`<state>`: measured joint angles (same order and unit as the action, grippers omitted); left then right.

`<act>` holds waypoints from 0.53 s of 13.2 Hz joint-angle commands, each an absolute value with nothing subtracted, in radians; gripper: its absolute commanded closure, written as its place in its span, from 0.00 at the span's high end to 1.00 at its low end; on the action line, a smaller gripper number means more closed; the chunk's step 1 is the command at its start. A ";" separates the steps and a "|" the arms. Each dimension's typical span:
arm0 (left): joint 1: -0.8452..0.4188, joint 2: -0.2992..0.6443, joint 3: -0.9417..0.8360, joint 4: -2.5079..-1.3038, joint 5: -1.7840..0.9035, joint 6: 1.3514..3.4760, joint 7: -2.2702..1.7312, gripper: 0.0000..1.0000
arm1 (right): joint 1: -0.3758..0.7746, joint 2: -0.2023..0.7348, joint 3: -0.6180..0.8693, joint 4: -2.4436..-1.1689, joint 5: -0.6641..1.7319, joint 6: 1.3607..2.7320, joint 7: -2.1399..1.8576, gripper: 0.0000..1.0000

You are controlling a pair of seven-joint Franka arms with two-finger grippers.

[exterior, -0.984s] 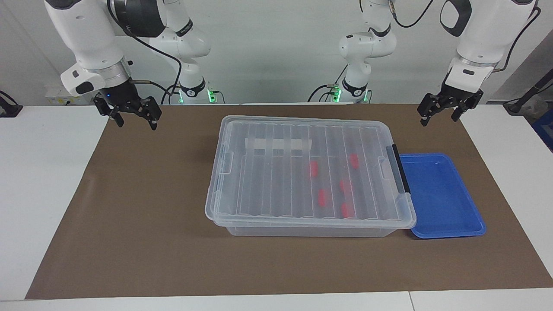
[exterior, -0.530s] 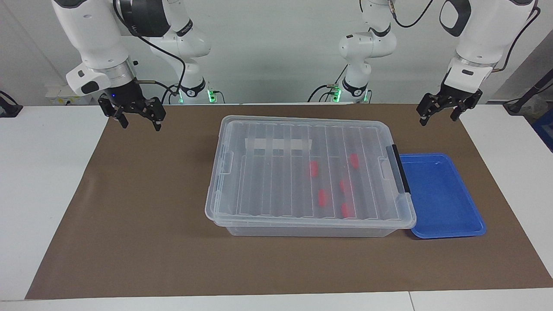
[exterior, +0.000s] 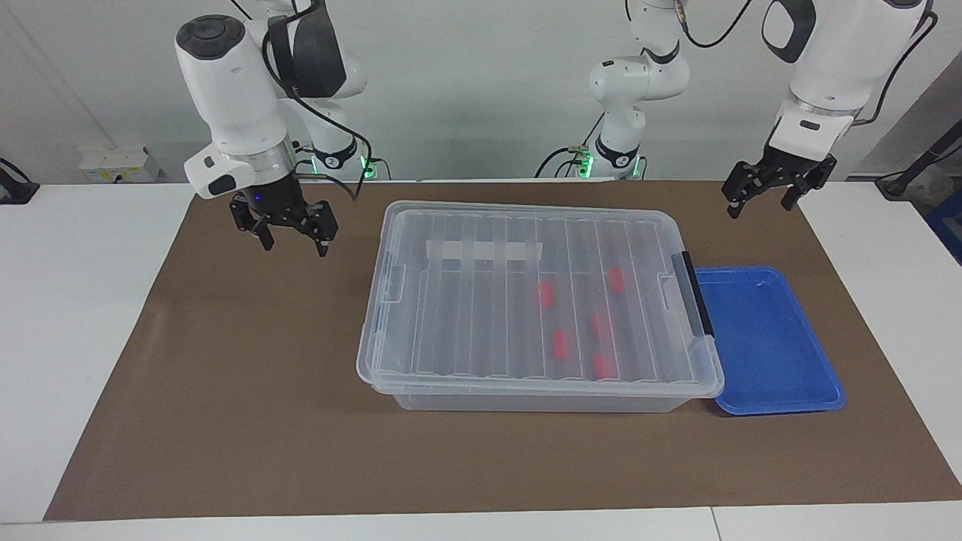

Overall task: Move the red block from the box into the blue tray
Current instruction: 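Move the right gripper toward the edge of the clear lid, then grasp the clear lid edge with the right gripper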

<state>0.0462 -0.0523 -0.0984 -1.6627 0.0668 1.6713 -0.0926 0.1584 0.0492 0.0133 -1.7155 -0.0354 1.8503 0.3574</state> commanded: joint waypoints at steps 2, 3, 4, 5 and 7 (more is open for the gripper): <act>0.044 -0.089 -0.098 -1.697 -0.004 1.635 -0.081 1.00 | 0.190 0.052 0.020 -1.781 -0.064 1.940 0.406 0.98; 0.046 -0.090 -0.098 -1.697 -0.029 1.631 -0.081 1.00 | 0.208 0.052 0.020 -1.804 -0.064 1.965 0.416 0.98; 0.045 -0.092 -0.098 -1.698 -0.034 1.631 -0.081 1.00 | 0.224 0.052 0.020 -1.821 -0.064 1.986 0.426 0.98; 0.043 -0.092 -0.101 -1.704 -0.038 1.635 -0.080 1.00 | 0.242 0.052 0.020 -1.836 -0.064 2.002 0.442 0.98; 0.043 -0.094 -0.104 -1.707 -0.063 1.628 -0.081 1.00 | 0.274 0.052 0.020 -1.871 -0.064 2.026 0.468 0.98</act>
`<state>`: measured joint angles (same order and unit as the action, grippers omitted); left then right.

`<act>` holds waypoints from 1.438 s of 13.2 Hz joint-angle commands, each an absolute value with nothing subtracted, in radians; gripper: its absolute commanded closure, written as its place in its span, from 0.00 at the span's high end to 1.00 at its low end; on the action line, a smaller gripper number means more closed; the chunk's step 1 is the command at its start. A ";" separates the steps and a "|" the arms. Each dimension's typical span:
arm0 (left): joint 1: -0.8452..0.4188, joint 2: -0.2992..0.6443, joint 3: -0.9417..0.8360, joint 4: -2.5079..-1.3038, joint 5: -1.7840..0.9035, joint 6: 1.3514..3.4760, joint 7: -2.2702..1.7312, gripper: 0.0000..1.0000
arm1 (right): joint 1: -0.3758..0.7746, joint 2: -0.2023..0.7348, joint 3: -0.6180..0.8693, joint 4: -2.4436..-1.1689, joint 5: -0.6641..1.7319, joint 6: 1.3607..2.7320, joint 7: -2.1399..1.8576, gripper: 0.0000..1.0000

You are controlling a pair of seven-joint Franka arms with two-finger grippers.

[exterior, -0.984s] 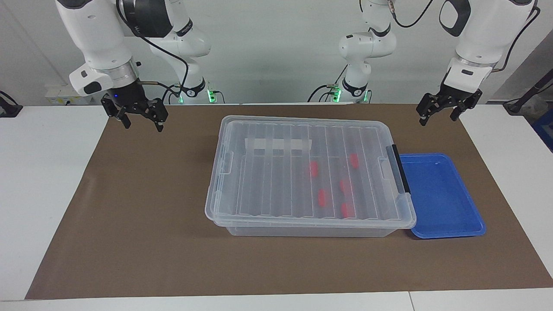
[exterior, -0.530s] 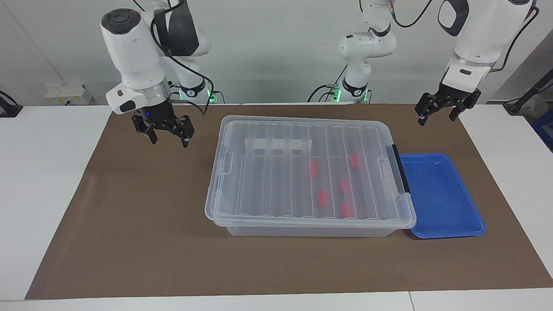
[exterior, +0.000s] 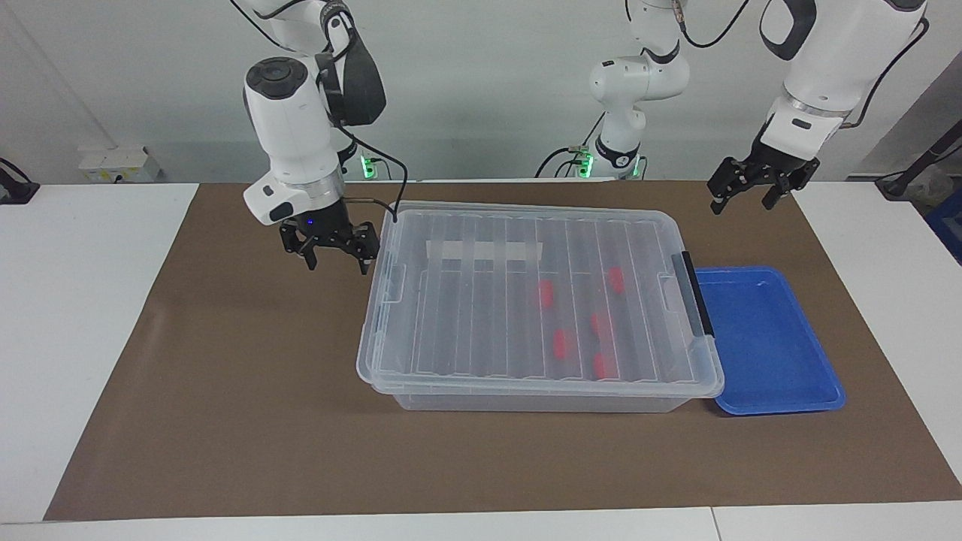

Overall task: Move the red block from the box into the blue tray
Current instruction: 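Grasp the clear lid edge with the right gripper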

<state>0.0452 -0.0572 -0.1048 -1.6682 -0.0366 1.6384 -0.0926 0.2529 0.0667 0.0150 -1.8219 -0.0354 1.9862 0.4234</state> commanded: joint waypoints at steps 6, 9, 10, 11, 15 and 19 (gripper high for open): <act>0.044 -0.095 -0.106 -1.703 -0.061 1.624 -0.087 1.00 | 0.290 0.037 0.020 -1.928 -0.064 2.049 0.489 0.97; 0.044 -0.095 -0.106 -1.703 -0.061 1.628 -0.092 1.00 | 0.288 0.020 0.020 -1.971 -0.064 2.049 0.489 0.96; 0.044 -0.095 -0.106 -1.704 -0.061 1.629 -0.092 1.00 | 0.282 0.020 0.020 -1.971 -0.064 2.045 0.480 0.96; 0.043 -0.095 -0.106 -1.706 -0.063 1.631 -0.095 1.00 | 0.276 0.018 0.020 -1.970 -0.064 2.042 0.471 0.95; 0.006 -0.095 -0.109 -1.707 -0.063 1.638 -0.167 1.00 | 0.216 0.005 0.020 -1.980 -0.064 2.031 0.342 0.91; -0.067 -0.095 -0.109 -1.733 -0.061 1.693 -0.270 1.00 | 0.141 -0.020 0.020 -2.026 -0.064 2.020 0.217 0.91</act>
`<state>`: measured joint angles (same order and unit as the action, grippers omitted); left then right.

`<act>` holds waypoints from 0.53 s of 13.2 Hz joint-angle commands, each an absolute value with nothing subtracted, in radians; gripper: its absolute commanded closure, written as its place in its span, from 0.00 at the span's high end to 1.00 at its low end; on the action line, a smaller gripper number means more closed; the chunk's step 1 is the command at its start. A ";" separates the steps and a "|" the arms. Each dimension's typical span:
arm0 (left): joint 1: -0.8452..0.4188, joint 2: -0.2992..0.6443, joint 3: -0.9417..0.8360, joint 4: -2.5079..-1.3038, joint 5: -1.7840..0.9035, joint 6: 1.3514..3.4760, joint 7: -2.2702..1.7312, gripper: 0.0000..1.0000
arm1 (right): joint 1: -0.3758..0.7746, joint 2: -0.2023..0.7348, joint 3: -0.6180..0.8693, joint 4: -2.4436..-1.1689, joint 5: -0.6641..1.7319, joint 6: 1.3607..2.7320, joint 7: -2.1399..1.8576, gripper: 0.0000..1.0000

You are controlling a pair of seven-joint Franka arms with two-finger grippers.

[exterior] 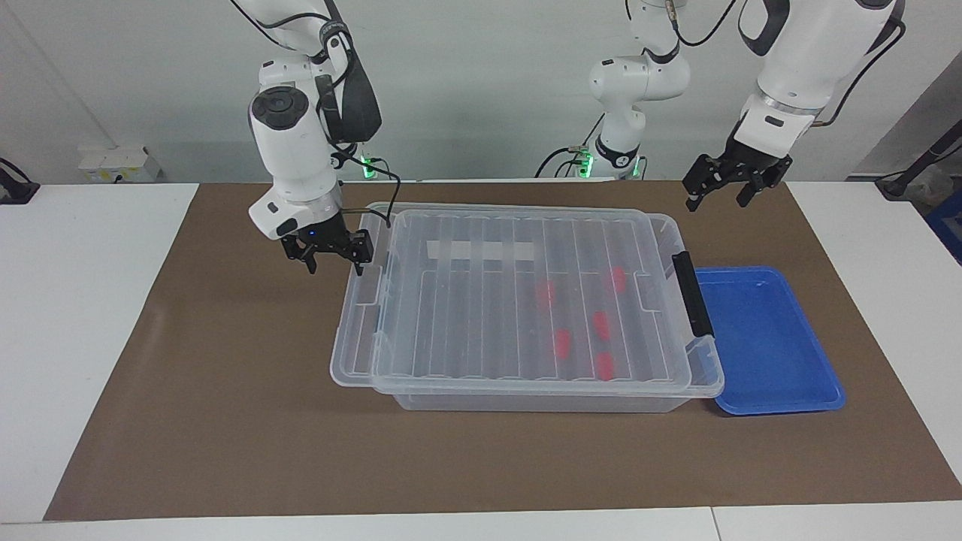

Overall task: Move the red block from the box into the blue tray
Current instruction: 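Slide the lid away from the tray while the left gripper reaches in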

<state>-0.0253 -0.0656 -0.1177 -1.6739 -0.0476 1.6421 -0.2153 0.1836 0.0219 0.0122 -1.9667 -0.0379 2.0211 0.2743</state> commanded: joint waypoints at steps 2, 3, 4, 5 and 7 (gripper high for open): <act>-0.094 -0.101 -0.109 -1.775 -0.061 1.733 -0.291 1.00 | 0.092 -0.023 0.020 -2.031 -0.064 2.003 0.132 0.91; -0.095 -0.100 -0.109 -1.778 -0.061 1.743 -0.291 1.00 | 0.071 -0.023 0.020 -2.031 -0.064 2.002 0.088 0.91; -0.097 -0.098 -0.109 -1.790 -0.060 1.761 -0.293 1.00 | 0.048 -0.023 0.018 -2.031 -0.064 2.003 0.043 0.91; -0.110 -0.098 -0.109 -1.811 -0.060 1.793 -0.313 1.00 | 0.020 -0.021 0.020 -2.031 -0.064 2.006 -0.001 0.91; -0.129 -0.088 -0.110 -1.851 -0.057 1.860 -0.357 1.00 | -0.009 -0.018 0.020 -2.029 -0.064 2.020 -0.058 0.91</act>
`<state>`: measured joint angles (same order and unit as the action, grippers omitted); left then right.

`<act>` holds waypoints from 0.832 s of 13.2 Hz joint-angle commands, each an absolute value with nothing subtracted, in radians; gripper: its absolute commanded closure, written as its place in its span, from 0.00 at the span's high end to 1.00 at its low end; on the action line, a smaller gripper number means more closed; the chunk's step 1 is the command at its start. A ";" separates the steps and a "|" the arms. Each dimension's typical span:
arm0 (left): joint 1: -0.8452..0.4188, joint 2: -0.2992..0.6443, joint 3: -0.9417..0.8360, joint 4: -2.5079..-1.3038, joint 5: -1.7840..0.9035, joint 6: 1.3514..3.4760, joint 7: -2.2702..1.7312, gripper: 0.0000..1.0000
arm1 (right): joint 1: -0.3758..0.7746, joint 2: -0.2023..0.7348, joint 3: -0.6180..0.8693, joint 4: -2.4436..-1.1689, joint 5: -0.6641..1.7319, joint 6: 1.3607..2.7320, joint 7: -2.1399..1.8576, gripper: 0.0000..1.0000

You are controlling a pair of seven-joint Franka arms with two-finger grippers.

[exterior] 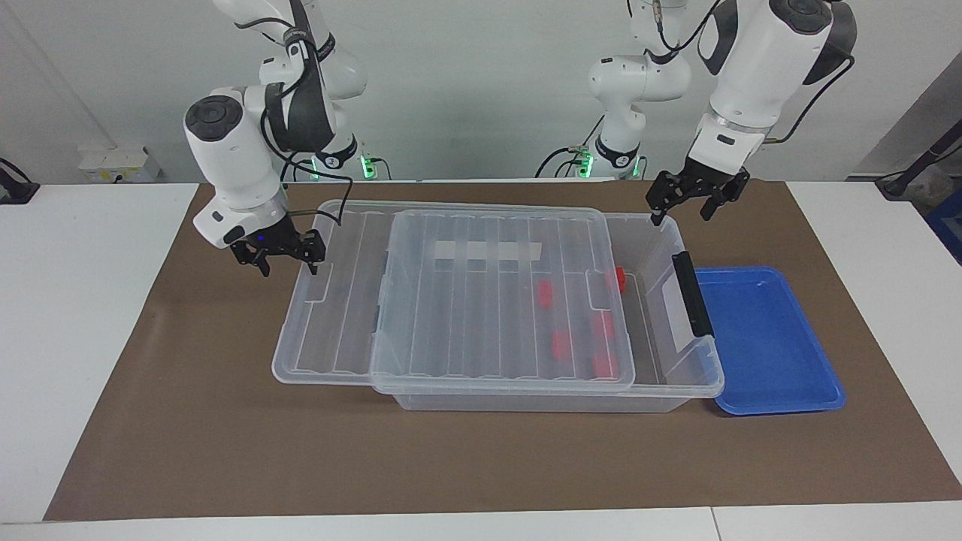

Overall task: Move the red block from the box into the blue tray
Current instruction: 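Slide the lid away from the tray while the left gripper reaches in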

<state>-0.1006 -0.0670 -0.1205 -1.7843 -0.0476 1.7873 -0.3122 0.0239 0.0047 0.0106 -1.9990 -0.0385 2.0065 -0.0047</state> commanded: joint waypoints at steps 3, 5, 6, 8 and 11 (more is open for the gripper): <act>-0.192 -0.029 -0.109 -1.868 -0.020 1.925 -0.410 1.00 | -0.035 -0.017 0.018 -2.028 -0.064 2.023 -0.112 0.91; -0.209 0.015 -0.109 -1.876 -0.002 1.980 -0.410 1.00 | -0.072 -0.012 0.018 -2.025 -0.064 2.035 -0.167 0.91; -0.207 0.024 -0.109 -1.891 -0.002 2.011 -0.410 1.00 | -0.084 -0.012 0.018 -2.025 -0.064 2.039 -0.185 0.91; -0.204 0.043 -0.110 -1.936 -0.002 2.101 -0.413 1.00 | -0.097 -0.012 0.018 -2.025 -0.064 2.037 -0.198 0.91; -0.206 0.077 -0.110 -1.957 -0.002 2.175 -0.432 1.00 | -0.107 -0.012 0.018 -2.025 -0.064 2.034 -0.199 0.91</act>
<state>-0.1936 0.0738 -0.1182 -1.9331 -0.0225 2.1285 -0.3988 -0.0902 0.0044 0.0097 -1.9993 -0.0385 2.0182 -0.1832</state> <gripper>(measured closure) 0.000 0.084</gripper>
